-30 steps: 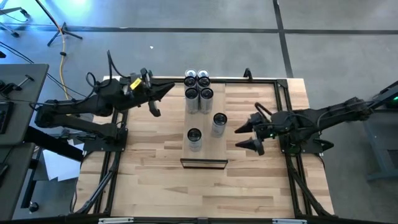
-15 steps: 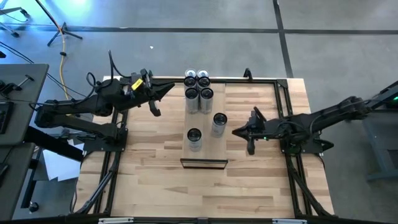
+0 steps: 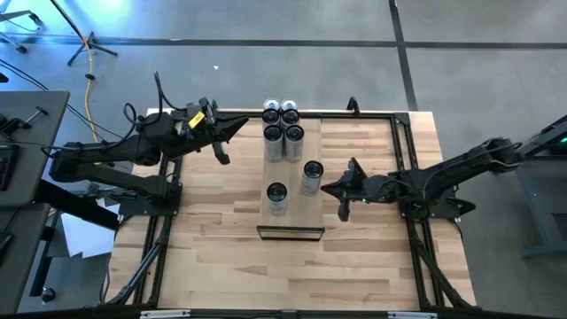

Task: Place canned beverage on shelf
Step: Adjust the white blue soda can on the shelf

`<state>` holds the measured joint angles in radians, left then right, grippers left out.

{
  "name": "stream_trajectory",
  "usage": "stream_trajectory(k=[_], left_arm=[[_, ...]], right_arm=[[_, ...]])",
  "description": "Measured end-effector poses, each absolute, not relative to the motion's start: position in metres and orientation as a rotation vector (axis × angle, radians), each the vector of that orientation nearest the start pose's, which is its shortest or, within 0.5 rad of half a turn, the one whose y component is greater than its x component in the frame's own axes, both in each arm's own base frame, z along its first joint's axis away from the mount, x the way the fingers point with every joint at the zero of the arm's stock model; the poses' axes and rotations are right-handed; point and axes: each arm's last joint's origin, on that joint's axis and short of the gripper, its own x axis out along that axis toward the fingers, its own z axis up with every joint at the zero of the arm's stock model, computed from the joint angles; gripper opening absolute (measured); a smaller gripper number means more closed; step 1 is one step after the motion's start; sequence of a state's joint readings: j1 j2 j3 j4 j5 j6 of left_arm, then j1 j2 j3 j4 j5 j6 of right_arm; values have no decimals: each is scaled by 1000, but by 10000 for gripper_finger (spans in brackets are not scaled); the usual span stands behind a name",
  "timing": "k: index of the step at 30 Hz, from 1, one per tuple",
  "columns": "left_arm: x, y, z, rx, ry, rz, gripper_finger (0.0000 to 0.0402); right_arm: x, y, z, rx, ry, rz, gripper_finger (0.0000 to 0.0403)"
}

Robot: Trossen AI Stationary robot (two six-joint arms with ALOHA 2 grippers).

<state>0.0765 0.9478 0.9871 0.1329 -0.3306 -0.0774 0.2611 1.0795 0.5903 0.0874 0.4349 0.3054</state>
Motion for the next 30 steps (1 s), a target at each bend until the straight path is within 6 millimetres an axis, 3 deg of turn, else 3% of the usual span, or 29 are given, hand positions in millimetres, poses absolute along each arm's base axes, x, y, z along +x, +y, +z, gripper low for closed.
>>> stream_trajectory(k=[12,30], left_arm=[[201,25,402,-97,-173,400,0],[202,25,398,-107,-133,401,0]], right_arm=[[228,44,233,99,355,-248,0],[271,30,246,25,309,-232,0]])
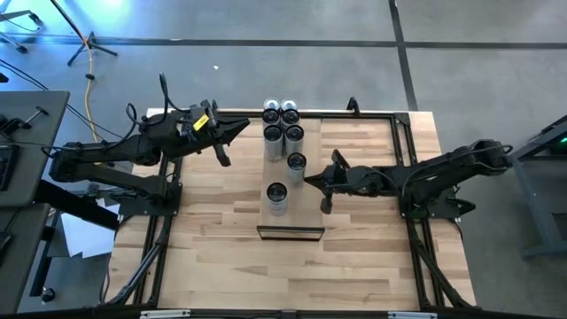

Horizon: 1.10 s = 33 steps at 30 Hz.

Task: Place canned beverage on shelf
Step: Adjust the white blue soda can on the shelf

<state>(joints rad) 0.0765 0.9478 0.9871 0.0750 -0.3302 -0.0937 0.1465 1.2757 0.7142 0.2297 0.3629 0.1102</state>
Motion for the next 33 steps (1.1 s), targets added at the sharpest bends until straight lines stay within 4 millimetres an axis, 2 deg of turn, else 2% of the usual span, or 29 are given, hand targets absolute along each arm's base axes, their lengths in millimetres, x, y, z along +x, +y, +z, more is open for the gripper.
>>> stream_trajectory(k=[11,23,33], left_arm=[[202,25,398,-98,-129,401,0],[202,25,398,-95,-127,401,0],[202,25,398,-90,-125,401,0]], right_arm=[[283,23,259,-8,284,-214,0],[285,5,263,2,245,-256,0],[294,3,259,14,210,-243,0]])
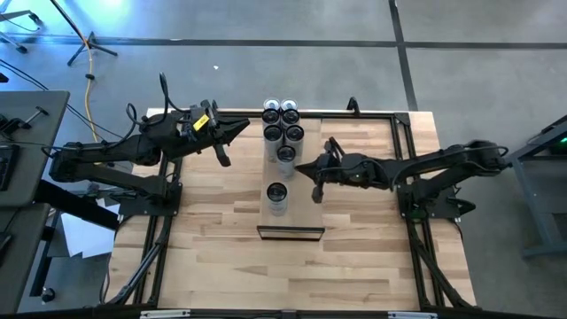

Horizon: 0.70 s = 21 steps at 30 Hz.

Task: Place canned beverage on shelf
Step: Adjust the white blue soda can on the shelf

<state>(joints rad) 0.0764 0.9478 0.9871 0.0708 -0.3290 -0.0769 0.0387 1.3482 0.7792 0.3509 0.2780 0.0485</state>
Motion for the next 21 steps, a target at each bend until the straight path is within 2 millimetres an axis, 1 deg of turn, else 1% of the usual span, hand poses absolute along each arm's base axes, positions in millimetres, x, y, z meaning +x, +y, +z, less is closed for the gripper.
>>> stream_trajectory(k=[4,8,13,17,21], left_arm=[[202,25,398,-89,-125,401,0],[202,25,398,-89,-124,400,0],[202,25,397,-86,-119,402,0],[201,25,396,-78,-105,404,0],[194,24,398,-78,-106,403,0]], right_arm=[[301,4,253,18,197,-242,0],[305,4,252,22,180,-237,0],[315,5,260,10,166,-199,0],[322,3,262,-24,197,-209,0],[326,-3,265,-23,202,-210,0]])
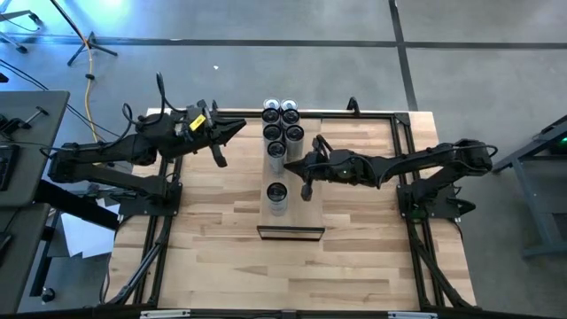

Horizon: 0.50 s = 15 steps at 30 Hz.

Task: Place canned beverage on shelf
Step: Adjust the white blue soda can on the shelf, then adjust the soda cans on the shelf

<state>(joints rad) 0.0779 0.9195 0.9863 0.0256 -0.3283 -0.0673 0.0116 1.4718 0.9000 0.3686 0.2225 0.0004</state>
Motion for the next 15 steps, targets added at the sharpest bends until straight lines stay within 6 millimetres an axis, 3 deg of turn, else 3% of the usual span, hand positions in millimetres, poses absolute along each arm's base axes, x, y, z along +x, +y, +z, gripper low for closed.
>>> stream_trajectory(k=[9,15], left_arm=[[171,23,402,-86,-90,400,0],[172,23,382,-142,98,426,0]], right_arm=[[321,-2,275,-24,216,-195,0],[320,-2,273,-15,238,-195,0]])
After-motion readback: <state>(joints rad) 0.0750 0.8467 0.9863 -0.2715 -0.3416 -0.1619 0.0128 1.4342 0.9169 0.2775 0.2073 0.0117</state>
